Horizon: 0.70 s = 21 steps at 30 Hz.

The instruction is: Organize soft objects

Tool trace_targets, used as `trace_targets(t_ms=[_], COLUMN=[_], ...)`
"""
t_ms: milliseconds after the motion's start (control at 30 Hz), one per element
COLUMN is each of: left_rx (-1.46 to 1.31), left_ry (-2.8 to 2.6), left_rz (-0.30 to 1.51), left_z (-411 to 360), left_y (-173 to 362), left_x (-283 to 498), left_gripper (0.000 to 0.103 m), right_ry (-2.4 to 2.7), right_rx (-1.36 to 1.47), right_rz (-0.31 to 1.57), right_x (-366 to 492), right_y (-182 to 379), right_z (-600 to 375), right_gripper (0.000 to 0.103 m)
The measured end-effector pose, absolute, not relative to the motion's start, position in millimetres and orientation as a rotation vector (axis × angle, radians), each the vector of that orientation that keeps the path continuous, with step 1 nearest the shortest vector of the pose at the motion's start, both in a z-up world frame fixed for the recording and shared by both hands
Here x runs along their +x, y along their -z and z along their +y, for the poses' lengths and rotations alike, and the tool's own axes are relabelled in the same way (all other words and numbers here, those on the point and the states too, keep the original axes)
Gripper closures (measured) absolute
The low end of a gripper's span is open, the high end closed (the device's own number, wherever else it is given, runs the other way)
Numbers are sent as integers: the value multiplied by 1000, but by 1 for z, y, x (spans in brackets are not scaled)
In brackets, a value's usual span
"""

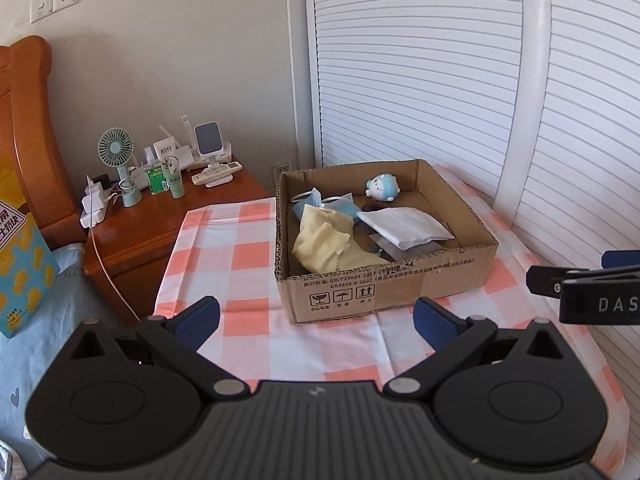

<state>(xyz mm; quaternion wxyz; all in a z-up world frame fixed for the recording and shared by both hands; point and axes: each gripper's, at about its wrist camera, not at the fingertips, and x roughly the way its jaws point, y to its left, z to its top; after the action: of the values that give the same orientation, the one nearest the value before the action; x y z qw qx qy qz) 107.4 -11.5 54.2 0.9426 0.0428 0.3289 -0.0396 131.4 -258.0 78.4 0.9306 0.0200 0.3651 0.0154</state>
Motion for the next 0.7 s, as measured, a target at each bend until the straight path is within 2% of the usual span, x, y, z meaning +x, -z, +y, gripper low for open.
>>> trace_targets(t_ms=[700], left_rx=[82], left_ry=[63], left_rz=[682], left_z=[-15], left_y=[-54], left_x=[105], left_gripper=[1], right_ry=[-46], right_rx=[14], right_rz=[740], right_x=[119], right_y=[-85], right_z=[-250], right_gripper=[0])
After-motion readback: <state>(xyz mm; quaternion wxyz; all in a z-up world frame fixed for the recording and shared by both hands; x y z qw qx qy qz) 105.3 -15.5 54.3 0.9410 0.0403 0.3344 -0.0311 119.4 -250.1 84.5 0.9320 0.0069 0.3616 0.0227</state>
